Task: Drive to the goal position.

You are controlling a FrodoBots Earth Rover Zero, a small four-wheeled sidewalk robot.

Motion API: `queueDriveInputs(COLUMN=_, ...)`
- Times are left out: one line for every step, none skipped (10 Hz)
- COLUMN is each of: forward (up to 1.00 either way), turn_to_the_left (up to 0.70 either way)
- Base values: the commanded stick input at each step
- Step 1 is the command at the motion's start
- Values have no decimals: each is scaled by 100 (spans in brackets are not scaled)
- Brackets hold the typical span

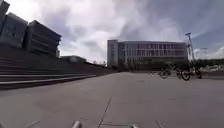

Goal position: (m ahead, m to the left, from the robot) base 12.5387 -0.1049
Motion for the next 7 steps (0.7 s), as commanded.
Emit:
queueDriveInputs(forward=70, turn_to_the_left=0)
queueDriveInputs(forward=70, turn_to_the_left=0)
queueDriveInputs(forward=70, turn_to_the_left=0)
queueDriveInputs(forward=70, turn_to_the_left=0)
queueDriveInputs(forward=70, turn_to_the_left=0)
queueDriveInputs(forward=70, turn_to_the_left=0)
queueDriveInputs(forward=70, turn_to_the_left=0)
